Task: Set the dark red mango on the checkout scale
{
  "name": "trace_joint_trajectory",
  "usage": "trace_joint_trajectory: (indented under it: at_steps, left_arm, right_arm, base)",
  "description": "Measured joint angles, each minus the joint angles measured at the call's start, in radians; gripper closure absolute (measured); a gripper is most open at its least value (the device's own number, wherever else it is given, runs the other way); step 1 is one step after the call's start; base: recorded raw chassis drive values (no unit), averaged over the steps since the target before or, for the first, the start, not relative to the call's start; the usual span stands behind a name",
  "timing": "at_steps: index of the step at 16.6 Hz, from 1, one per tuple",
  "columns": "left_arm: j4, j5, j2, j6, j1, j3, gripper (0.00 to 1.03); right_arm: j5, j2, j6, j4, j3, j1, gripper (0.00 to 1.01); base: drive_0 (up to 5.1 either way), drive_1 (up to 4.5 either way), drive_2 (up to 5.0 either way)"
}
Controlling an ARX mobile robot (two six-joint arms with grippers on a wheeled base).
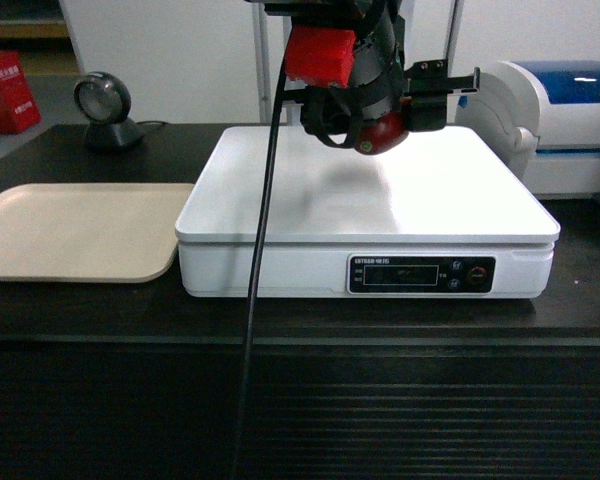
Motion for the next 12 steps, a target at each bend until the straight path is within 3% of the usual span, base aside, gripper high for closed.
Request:
trace_joint_trajectory:
  at_steps: [3, 7, 11, 12]
  left_arm:
    - [-0.13, -0.065, 0.108, -0.023, 0.0, 0.167, 0.44]
    - [-0.15, -0.108, 0.154, -0.02, -0.015, 0.189, 0.44]
    - [-0.085, -0.1, 0.141, -0.01, -0.021, 0.131, 0.04]
    - [-0.071, -0.097, 0.135, -0.007, -0.021, 0.118, 0.04]
  right_arm:
    - [0.0, 0.0, 0.0, 0.0, 0.0, 0.0, 0.03]
    - [0.0, 0.0, 0.0, 0.0, 0.0, 0.0, 0.03]
    - [0.0, 0.0, 0.0, 0.0, 0.0, 0.0, 0.03]
    - [0.0, 0.0, 0.0, 0.0, 0.0, 0.0, 0.03]
  base:
    - [0.0, 0.0, 0.0]
    - [0.0, 0.0, 0.0]
    - [0.0, 0.0, 0.0]
    - [0.0, 0.0, 0.0]
